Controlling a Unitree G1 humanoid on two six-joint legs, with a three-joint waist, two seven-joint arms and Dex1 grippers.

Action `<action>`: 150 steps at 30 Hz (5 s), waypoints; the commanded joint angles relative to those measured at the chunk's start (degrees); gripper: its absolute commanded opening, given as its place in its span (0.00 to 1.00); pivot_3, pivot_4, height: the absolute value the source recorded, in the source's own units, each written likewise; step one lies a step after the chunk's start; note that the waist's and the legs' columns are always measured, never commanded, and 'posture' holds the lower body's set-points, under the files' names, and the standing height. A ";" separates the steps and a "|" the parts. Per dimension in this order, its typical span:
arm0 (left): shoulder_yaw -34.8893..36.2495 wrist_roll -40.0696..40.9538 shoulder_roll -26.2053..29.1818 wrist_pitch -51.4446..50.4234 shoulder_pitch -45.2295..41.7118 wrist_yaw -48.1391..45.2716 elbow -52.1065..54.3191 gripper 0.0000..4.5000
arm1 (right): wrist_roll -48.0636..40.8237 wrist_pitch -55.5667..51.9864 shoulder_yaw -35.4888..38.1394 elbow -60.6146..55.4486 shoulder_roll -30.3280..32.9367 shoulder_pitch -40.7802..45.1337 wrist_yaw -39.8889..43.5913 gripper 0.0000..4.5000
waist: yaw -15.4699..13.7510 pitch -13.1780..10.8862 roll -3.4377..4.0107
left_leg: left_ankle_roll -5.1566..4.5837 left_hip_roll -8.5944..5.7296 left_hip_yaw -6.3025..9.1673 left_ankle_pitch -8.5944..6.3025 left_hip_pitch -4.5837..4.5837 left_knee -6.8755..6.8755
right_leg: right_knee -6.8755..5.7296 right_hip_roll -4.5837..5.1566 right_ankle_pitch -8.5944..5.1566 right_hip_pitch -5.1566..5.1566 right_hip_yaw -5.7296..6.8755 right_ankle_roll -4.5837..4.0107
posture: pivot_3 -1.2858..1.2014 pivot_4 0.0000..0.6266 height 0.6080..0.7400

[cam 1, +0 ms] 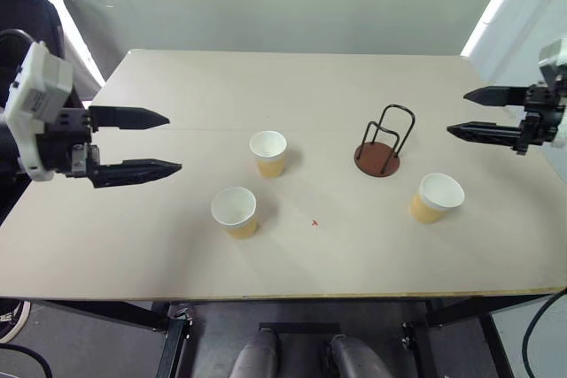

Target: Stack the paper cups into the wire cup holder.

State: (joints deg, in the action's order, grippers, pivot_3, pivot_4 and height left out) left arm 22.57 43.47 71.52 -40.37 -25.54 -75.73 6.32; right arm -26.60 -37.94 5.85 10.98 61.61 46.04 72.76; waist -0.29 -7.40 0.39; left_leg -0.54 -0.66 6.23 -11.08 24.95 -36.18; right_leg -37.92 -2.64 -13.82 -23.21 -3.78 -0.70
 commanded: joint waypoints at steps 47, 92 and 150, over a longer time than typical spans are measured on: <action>7.24 1.91 -0.28 -3.08 5.30 4.69 7.56 1.00 | 13.84 2.66 -10.45 16.56 -24.25 10.71 -10.58 0.05 | 0.14 0.00 0.00 | 0.24 0.29 -0.18 0.04 0.04 0.04 | -0.09 -0.11 0.13 -0.26 0.08 -0.40 | 0.52 0.24 1.00; 9.48 2.90 -1.64 -3.42 9.27 7.71 11.44 1.00 | 9.99 12.25 -28.44 -7.82 -27.13 7.26 18.96 0.01 | 0.44 0.04 -0.07 | 0.45 0.44 -0.21 0.10 -0.01 0.03 | -0.14 -0.22 0.10 -0.24 0.18 -0.70 | 0.52 0.24 1.00; -9.74 -1.95 -4.65 1.41 -9.51 -3.07 -0.24 1.00 | 19.51 12.39 -14.71 -8.10 3.56 -12.81 7.67 1.00 | 0.16 0.07 -0.21 | 0.47 0.50 -0.31 -0.05 -0.30 0.00 | -0.06 -0.29 -0.01 0.17 0.04 -0.31 | 0.52 0.24 1.00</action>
State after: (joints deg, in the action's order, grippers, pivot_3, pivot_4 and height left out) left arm 9.57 40.85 65.48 -38.50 -34.83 -79.35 4.24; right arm -8.09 -26.75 -8.77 2.56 65.02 31.99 80.34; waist -0.12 -7.32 0.18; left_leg -0.08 -0.16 5.92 -11.13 24.64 -36.18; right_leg -37.97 -2.93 -13.84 -23.04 -3.73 -1.02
